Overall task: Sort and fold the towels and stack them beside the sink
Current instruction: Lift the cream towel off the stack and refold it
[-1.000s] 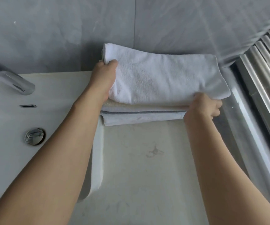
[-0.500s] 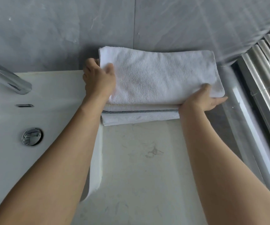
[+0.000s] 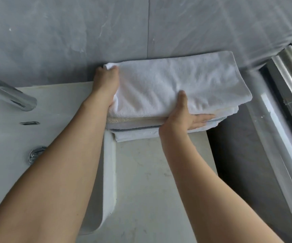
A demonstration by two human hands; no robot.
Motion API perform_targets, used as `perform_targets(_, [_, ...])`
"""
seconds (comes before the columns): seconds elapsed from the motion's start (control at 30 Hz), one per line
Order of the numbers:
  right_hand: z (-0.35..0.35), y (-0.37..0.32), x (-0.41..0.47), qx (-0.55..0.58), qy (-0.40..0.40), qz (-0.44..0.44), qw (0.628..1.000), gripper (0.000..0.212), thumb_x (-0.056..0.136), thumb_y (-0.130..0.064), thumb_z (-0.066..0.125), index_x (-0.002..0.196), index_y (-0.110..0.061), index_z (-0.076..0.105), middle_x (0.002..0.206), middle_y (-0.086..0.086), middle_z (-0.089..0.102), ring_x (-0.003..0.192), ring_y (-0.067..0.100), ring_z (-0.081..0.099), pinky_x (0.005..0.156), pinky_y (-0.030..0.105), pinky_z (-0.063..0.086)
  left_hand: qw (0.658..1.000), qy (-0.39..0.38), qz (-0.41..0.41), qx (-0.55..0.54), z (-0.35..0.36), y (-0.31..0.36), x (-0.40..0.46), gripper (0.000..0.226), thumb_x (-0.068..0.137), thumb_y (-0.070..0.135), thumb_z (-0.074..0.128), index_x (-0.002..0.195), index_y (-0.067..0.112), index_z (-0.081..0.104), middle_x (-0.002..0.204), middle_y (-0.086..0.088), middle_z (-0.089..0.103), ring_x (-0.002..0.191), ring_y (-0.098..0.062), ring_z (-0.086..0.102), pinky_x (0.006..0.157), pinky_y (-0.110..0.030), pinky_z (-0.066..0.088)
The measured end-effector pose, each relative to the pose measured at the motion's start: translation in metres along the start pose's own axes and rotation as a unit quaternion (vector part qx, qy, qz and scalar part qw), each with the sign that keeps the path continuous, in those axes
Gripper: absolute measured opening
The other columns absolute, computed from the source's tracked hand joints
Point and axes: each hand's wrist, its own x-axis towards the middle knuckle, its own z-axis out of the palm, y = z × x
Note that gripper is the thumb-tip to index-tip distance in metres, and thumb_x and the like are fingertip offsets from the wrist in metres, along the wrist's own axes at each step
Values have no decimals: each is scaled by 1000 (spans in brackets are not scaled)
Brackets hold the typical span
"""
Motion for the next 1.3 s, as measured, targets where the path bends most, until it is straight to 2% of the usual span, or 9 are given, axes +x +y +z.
perform_targets(0.13, [7,7,-7,37,8,100,994,125,67,-62,77,150,-46,-15,161,-19,-8,148,20,19,118,51,19,998,-8,-49,-50,-2,8,1,20,95,38,44,93,21,55,84,7,47,78,-16,42,64,-28,31])
perform_targets(0.27, [3,20,-12,41,-16,118,992,127,65,-67,77,151,-44,-15,161,-19,-8,149,18,18,119,49,18,998,6,-40,-50,5,6,3,54,94,49,46,135,15,48,123,1,53,97,-16,50,65,-26,34])
perform_targets(0.43, [9,27,-15,32,-35,127,991,131,64,-64,80,148,-47,-18,161,-15,-15,149,17,15,119,47,16,999,-14,-30,21,5,2,8,47,105,33,29,138,8,51,143,-14,51,112,-22,53,78,-22,31])
perform_targets(0.57, [13,26,-11,43,-17,133,990,129,62,-65,80,148,-50,-16,162,-15,-13,149,15,15,119,46,18,999,-28,-38,3,1,5,7,28,104,34,35,108,18,58,107,-2,55,97,-18,45,74,-24,35])
perform_targets(0.7, [18,23,-7,69,2,137,988,125,64,-65,78,148,-51,-13,162,-13,-11,149,15,14,119,47,19,994,-88,-58,12,0,-10,-11,64,104,53,28,153,12,32,154,-6,39,140,-23,39,110,-31,34])
perform_targets(0.77, [20,25,-7,75,11,134,988,124,65,-64,79,148,-51,-12,162,-12,-10,150,16,13,119,48,19,993,-88,-77,17,-1,-20,-16,70,103,59,24,155,13,27,160,-6,31,143,-23,35,108,-29,31])
perform_targets(0.93, [22,29,-8,69,4,130,989,127,62,-67,79,148,-52,-14,162,-12,-14,150,16,9,119,49,19,993,-85,-80,19,0,-22,-6,68,101,61,25,147,14,42,129,-4,58,107,-17,58,90,-26,42])
perform_targets(1.03, [21,31,-8,71,-2,126,990,126,63,-68,78,148,-52,-14,162,-12,-15,150,13,8,120,47,16,994,-70,-71,35,4,-24,-10,56,101,61,22,98,18,58,75,3,42,61,-10,39,61,-29,34])
perform_targets(1.3, [18,33,-10,47,-15,120,992,129,61,-71,77,147,-51,-17,161,-14,-15,150,15,11,119,46,19,994,-71,-13,80,0,-25,-17,65,102,60,19,119,10,57,102,-5,54,91,-20,49,81,-26,33])
